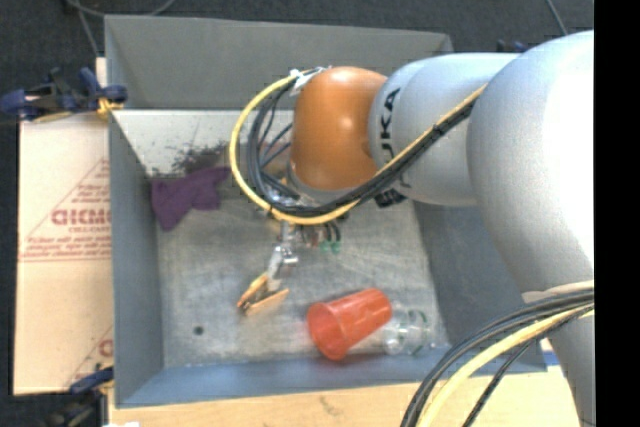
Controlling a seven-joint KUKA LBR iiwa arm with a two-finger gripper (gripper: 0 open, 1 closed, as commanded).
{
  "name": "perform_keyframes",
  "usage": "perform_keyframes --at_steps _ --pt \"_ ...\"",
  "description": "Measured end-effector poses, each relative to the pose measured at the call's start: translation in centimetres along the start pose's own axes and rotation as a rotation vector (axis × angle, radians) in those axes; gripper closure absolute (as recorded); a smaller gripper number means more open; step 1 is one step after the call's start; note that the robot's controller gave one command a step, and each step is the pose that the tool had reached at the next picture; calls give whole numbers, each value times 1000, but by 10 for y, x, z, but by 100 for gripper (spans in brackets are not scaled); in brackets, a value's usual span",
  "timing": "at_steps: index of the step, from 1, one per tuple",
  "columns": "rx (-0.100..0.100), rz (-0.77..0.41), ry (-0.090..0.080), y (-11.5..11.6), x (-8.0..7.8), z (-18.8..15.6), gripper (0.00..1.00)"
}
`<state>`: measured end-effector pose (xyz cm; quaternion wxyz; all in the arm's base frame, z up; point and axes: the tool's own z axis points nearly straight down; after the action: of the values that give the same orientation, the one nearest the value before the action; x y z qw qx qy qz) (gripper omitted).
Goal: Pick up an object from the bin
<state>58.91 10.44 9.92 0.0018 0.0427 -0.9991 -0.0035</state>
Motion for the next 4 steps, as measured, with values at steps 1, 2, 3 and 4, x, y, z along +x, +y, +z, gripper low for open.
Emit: perform_keyframes --at_steps 1,2,3,4 --pt "0 0 0 0 0 0 0" --pt "0 1 0 0 0 0 100" --pt "0 1 0 0 0 0 0" --pt "0 2 0 0 0 0 100"
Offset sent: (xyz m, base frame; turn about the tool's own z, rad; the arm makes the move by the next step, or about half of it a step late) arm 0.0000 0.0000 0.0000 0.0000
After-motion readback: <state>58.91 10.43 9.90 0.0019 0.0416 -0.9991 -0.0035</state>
